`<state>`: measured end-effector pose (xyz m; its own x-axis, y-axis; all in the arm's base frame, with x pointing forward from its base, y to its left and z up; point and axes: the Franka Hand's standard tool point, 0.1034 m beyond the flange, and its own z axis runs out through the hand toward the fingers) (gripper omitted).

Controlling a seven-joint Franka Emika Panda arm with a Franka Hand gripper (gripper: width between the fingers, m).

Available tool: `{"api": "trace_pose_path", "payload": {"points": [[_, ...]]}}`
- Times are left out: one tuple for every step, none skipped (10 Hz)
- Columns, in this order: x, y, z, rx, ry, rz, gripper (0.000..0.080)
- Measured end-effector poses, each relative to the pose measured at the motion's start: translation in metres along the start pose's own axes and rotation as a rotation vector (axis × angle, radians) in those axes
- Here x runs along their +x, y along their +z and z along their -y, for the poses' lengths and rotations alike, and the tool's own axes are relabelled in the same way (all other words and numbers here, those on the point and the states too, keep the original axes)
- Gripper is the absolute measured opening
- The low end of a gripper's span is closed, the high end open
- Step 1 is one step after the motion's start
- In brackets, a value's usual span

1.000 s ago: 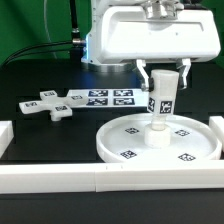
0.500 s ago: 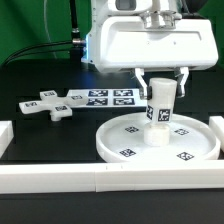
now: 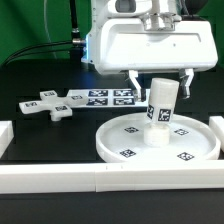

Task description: Assemble round table

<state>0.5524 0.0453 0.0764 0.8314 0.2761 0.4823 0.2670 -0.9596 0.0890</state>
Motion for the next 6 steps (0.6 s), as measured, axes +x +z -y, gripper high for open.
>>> {"api": "trace_pose_path", "payload": {"points": [[0.000,0.000,0.000,0.001,-0.003,0.004,0.0625],[0.002,-0.001,-0.002,0.003,-0.015,0.013,0.0645],[0.007,-0.004,-0.003,0.003,-0.026,0.011,0.0649],[0.010,-0.007,-0.005,0.006,-0.031,0.021,0.0649],[0.017,-0.016,-0.007,0.008,-0.033,0.029,0.0649],[0.023,-0.023,-0.008,0.008,-0.035,0.024,0.0649]]}}
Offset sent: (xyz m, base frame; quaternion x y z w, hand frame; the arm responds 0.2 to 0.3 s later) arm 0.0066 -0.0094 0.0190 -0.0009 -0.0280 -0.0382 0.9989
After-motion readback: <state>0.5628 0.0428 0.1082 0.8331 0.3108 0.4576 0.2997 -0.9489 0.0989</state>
